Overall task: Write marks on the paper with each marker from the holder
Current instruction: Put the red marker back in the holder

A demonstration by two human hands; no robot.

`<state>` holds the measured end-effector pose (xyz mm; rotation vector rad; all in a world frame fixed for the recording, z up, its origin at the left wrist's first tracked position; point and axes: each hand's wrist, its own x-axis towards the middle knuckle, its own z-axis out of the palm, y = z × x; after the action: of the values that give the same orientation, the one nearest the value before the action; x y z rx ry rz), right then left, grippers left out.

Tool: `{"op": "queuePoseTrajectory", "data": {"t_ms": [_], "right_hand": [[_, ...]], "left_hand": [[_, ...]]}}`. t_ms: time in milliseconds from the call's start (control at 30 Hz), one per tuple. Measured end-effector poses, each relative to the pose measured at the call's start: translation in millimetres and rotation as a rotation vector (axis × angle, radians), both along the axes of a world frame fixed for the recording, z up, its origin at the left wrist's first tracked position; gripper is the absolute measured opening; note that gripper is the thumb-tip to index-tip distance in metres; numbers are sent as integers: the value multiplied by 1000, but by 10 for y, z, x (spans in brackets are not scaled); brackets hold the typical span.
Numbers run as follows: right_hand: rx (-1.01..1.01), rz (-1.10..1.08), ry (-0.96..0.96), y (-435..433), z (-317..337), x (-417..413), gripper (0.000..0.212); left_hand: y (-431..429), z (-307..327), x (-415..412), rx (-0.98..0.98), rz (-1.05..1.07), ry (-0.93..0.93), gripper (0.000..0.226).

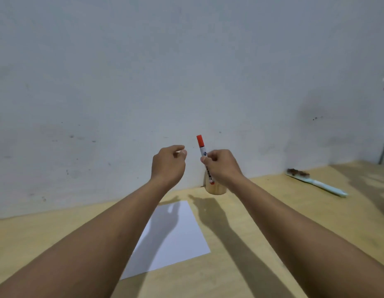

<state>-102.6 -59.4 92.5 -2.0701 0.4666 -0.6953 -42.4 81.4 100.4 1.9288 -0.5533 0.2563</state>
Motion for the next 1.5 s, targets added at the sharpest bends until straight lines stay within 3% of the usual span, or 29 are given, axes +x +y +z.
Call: {"op": "queuePoseTrajectory", "data": {"t_ms": [133,300,500,633,800,967,1033,1233,1367,1500], "right_hand": [[-17,-102,-61,-425,17,214,14],[-73,-196,-87,-793,-34,501,27],[-154,-203,-31,-1012,-220,717,26],[-184,-211,68,-1114,-380,865,23],[-191,-232,186,-1201,-492,985,25],[-292,-279,134,-1131,-504,977,22],[-309,-221,134,-1072,-494,982,10],[-345,-211,253,-949,-490,1027,9],[-317,-251,257,-945,-456,1030,19],[-345,-242,220,-949,-500,1027,16]], "left_hand": [[-341,-361,144,88,-55,64,38],[-749,-740,306,167,-117,127,54],[-1096,-972,468,209,-141,160,74],[-1242,-1068,482,109,-181,224,57],[-1347,-1185,542,1,-212,226,54],[-1389,-1277,616,-49,-195,248,47],[-1394,-1302,644,-40,-186,243,43],[-1397,-1299,651,-61,-177,234,46],[-1400,-1302,631,-62,-196,231,50],[-1389,-1275,619,-38,-200,227,51]]}}
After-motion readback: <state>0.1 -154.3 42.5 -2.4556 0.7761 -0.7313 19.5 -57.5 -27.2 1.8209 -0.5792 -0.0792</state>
